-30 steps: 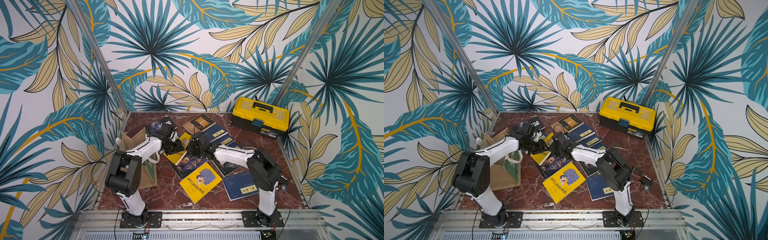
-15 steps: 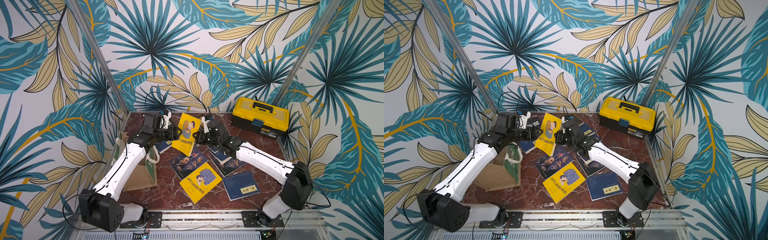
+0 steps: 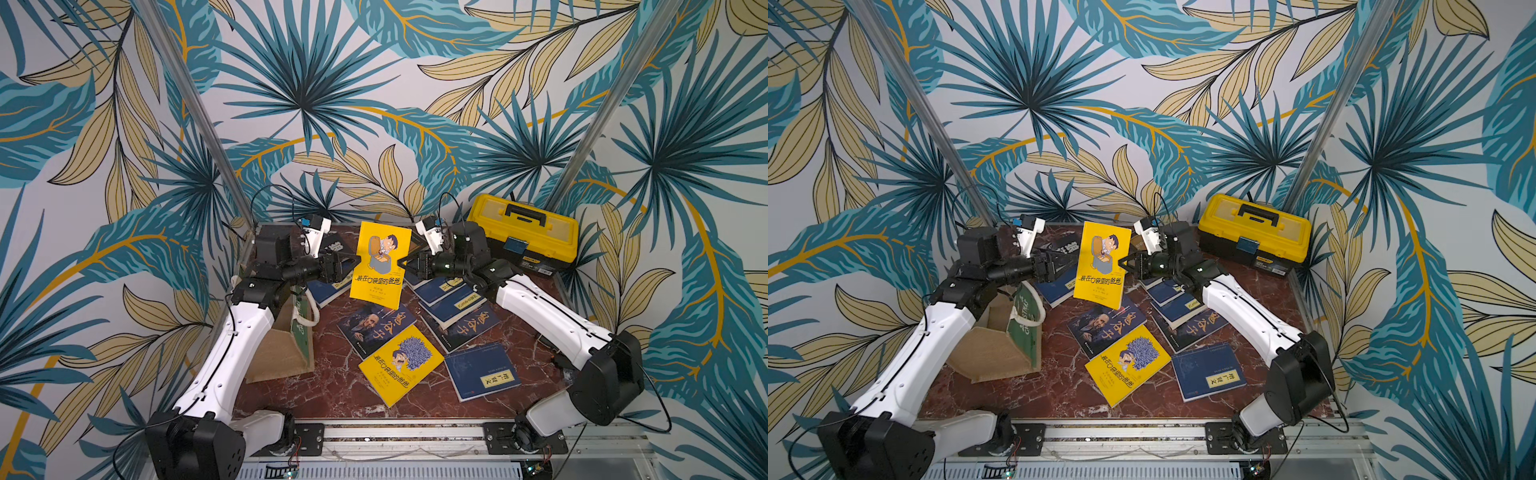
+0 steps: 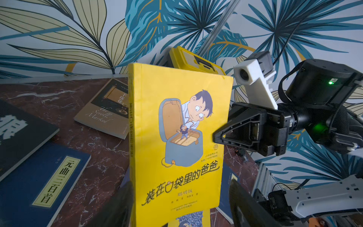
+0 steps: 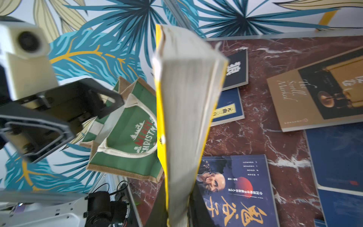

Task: Put the books into the canvas bag
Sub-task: Pick up the book from the center of the board.

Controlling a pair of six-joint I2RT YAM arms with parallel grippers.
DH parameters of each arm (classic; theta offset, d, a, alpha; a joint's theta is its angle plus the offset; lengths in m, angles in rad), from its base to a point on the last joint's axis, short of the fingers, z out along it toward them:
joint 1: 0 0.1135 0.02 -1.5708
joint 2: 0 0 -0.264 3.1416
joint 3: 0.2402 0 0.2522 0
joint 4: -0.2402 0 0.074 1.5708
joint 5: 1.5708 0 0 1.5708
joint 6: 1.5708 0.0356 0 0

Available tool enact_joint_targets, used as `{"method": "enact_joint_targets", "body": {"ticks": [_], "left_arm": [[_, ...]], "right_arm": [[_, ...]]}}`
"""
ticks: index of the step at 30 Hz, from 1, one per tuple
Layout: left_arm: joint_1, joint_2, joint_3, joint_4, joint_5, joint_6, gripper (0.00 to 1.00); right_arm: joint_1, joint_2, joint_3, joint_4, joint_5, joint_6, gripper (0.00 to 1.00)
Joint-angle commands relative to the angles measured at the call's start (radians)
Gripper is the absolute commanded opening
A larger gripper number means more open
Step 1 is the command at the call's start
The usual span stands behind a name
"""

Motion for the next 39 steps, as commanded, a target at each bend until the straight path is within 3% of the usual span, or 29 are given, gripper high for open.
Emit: {"method": "enact_joint_targets", "body": {"ticks": [1, 6, 10, 13, 16, 17, 18, 20, 22, 25, 31, 39], "left_arm": [[0.025, 0.015, -0.035, 0.047, 0.079, 0.003, 0.77], [0.026, 0.077, -0.018, 0.054, 0.254, -0.005, 0.76], [0.015, 0.112, -0.005, 0.057, 0.346, -0.039, 0.66], [0.008, 0.107, -0.004, 0.058, 0.356, -0.048, 0.44], [0.009, 0.094, 0.003, 0.058, 0.358, -0.067, 0.06], [0.01, 0.084, 0.006, 0.058, 0.352, -0.074, 0.0], [0.01, 0.071, 0.01, 0.053, 0.339, -0.079, 0.0], [0.009, 0.041, 0.028, 0.023, 0.3, -0.069, 0.0], [0.01, 0.004, 0.06, -0.043, 0.225, -0.049, 0.0], [0.01, -0.068, 0.114, -0.15, 0.073, -0.006, 0.0], [0.01, -0.284, 0.133, -0.263, -0.422, 0.022, 0.0], [0.01, -0.506, 0.145, -0.368, -0.946, 0.089, 0.0]], "right_arm": [[0.003, -0.061, 0.036, 0.13, -0.123, 0.001, 0.0], [0.002, -0.063, 0.034, 0.179, -0.168, 0.051, 0.0], [0.002, -0.056, 0.035, 0.202, -0.172, 0.071, 0.0], [0.001, -0.05, 0.033, 0.206, -0.159, 0.078, 0.0], [0.002, -0.039, 0.029, 0.212, -0.151, 0.094, 0.0], [0.002, -0.035, 0.029, 0.213, -0.146, 0.101, 0.0], [0.002, -0.031, 0.032, 0.213, -0.143, 0.108, 0.0], [0.002, -0.025, 0.036, 0.215, -0.135, 0.117, 0.15], [0.002, -0.019, 0.042, 0.217, -0.122, 0.129, 0.39], [0.002, -0.008, 0.058, 0.205, -0.079, 0.149, 0.58], [0.026, 0.039, 0.098, 0.185, 0.088, 0.227, 0.59], [0.192, 0.262, 0.436, -0.128, 0.298, 0.189, 0.61]]}}
